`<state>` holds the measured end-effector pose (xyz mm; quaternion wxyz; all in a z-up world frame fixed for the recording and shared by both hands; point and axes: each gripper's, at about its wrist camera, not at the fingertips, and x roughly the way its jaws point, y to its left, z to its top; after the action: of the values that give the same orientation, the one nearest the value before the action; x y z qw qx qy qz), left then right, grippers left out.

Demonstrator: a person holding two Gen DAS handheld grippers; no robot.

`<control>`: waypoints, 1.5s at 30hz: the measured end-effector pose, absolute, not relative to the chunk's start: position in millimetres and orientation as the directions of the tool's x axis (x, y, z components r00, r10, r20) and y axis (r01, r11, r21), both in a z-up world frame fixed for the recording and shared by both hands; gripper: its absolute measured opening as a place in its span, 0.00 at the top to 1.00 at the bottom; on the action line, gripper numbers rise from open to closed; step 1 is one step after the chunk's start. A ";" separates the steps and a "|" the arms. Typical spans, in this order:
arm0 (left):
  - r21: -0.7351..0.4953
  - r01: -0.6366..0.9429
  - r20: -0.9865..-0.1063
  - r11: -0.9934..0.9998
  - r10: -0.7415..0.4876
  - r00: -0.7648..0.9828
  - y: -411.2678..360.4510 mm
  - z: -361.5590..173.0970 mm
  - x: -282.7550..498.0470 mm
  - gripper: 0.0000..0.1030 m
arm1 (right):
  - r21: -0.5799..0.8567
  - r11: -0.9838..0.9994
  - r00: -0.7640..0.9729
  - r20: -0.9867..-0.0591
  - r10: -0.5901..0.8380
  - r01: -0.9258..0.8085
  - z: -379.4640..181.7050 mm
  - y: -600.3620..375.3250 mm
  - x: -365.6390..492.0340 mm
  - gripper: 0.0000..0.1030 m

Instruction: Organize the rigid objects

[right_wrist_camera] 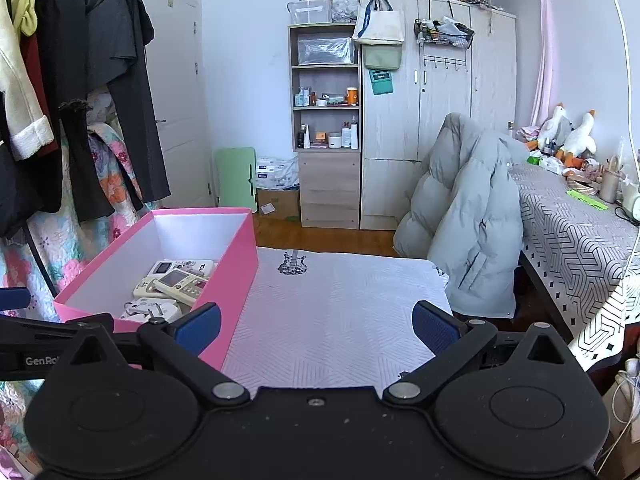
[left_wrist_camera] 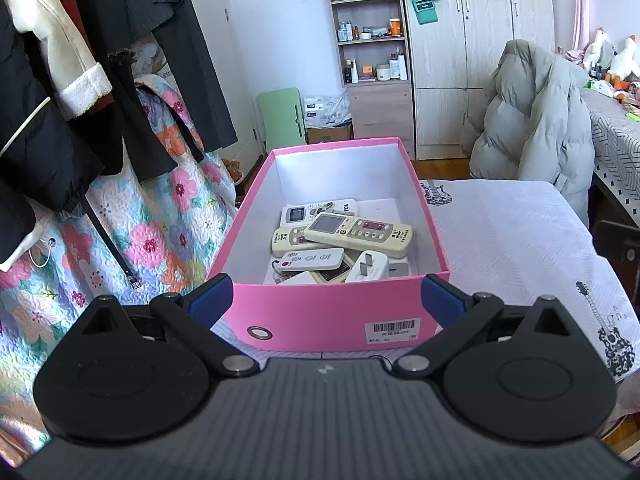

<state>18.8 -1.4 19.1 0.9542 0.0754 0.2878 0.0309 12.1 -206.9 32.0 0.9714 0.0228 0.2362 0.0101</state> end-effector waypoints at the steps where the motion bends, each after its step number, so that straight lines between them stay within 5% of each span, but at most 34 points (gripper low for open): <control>1: 0.163 -0.014 -0.544 0.987 0.102 0.833 -2.1 19.0 18.8 0.00 | 0.049 0.999 0.887 -0.461 0.032 -0.010 31.1 -207.7 12.8 0.00; 45: 0.218 -0.060 -0.545 0.974 0.173 0.820 5.2 6.4 24.2 0.00 | 0.033 0.997 0.863 -0.504 -0.039 0.065 28.1 -201.6 11.6 0.00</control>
<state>24.2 5.2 6.4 0.9492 0.0957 0.2934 0.0613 11.6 -201.6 28.1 0.9647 0.0245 0.2607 -0.0270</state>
